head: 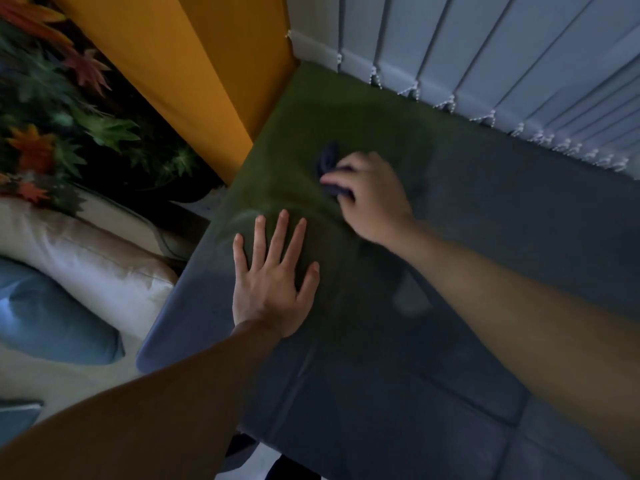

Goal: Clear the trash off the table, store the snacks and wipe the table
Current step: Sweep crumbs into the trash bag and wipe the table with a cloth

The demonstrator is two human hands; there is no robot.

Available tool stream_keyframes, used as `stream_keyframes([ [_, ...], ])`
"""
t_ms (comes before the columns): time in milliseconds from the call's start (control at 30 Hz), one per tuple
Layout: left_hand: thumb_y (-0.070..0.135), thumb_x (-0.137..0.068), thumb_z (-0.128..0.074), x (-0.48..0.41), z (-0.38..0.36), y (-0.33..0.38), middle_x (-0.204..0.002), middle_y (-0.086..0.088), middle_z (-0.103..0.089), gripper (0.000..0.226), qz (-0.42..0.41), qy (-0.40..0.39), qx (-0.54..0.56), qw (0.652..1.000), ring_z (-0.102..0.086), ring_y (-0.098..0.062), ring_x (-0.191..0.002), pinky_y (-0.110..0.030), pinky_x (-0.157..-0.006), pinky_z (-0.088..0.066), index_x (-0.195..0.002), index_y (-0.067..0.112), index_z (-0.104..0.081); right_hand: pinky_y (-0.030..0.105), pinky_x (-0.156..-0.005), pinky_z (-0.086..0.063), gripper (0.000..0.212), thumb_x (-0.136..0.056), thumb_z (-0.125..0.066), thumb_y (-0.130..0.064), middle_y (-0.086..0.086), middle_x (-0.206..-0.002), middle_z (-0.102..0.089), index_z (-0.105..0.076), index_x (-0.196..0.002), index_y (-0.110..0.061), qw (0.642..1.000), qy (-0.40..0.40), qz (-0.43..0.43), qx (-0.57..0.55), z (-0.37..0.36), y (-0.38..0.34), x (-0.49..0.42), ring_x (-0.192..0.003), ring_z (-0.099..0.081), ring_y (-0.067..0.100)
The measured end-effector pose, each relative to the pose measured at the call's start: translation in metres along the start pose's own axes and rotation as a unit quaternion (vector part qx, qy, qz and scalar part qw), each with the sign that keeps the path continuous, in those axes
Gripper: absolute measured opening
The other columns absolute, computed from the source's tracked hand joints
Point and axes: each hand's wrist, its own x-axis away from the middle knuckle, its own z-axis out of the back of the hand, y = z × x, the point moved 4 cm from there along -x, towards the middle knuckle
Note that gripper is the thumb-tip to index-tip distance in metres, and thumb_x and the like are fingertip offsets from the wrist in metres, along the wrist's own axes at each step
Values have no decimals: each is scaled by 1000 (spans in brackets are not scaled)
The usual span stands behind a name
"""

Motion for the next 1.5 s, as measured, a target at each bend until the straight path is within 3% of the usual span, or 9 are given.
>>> stream_keyframes([
  [100, 64, -97, -18, 1, 1, -1, -168, 7, 7, 72, -10, 4, 13, 1000, 17, -24, -153, -55, -122, 9, -160, 35, 1, 38, -85, -47, 34, -84, -63, -10, 4, -109, -62, -73, -114, -22, 999, -24, 34, -2, 3, -1, 21, -97, -55, 27],
  [267, 53, -90, -34, 5, 4, -9, -168, 7, -1, 81, -26, 37, 110, 993, 9, -18, -155, -46, -124, 10, -161, 26, -5, 45, -86, -49, 32, -87, -58, -10, 6, -109, -59, -73, -112, -22, 975, 98, -200, 9, 6, 8, 32, -98, -54, 32],
  [433, 32, -87, -36, 18, 14, -29, -166, -2, -20, 73, -20, 57, 258, 964, -7, -14, -154, -24, -123, 8, -157, 14, -30, 36, -84, -47, 28, -87, -62, -11, 5, -107, -62, -74, -111, -18, 1000, -14, -10, -20, -12, -54, 71, -95, -55, 27],
  [600, 40, -105, -18, 59, 4, -71, -168, 2, -3, 58, -45, 42, 78, 995, 5, -15, -155, -38, -126, 3, -161, 24, -13, 46, -82, -50, 31, -85, -57, -9, 7, -106, -59, -74, -109, -19, 973, 103, -208, 2, -10, -51, 86, -93, -55, 33],
  [800, 44, -105, -18, 83, -5, -97, -168, -3, -9, 58, -11, 50, 28, 998, -3, -22, -155, -46, -125, -3, -160, 25, -16, 41, -81, -48, 33, -84, -55, -19, 3, -104, -60, -74, -111, -20, 996, -56, 44, -53, -42, -133, 142, -92, -55, 28],
  [967, 44, -105, -13, 83, -6, -96, -168, -2, -5, 59, -13, 46, 19, 999, 0, -22, -155, -46, -125, -3, -161, 26, -10, 46, -78, -49, 30, -87, -53, -22, 7, -103, -59, -74, -107, -17, 990, 73, -119, -29, -37, -113, 137, -89, -54, 32],
  [1200, 36, -102, -20, 80, -3, -92, -168, -3, -11, 60, -28, 52, 15, 998, -5, -25, -155, -49, -125, -6, -160, 22, -18, 37, -81, -49, 24, -83, -76, -16, 4, -103, -62, -76, -107, -17, 991, -62, 79, -86, -48, -153, 201, -90, -57, 25],
  [1367, 34, -96, -23, 69, 3, -79, -168, -1, -9, 65, -50, 38, 13, 998, -1, -24, -155, -47, -126, -2, -160, 24, -16, 40, -78, -49, 20, -86, -71, -14, 5, -101, -63, -77, -105, -15, 983, 118, -134, -43, -24, -103, 201, -89, -57, 26],
  [1500, 34, -97, -24, 48, 6, -52, -168, -2, -10, 64, -70, 28, 19, 997, -3, -25, -155, -47, -125, -3, -160, 22, -17, 38, -80, -49, 28, -82, -73, -15, 3, -106, -63, -75, -110, -19, 997, 22, -8, -69, -33, -133, 238, -89, -58, 27],
])
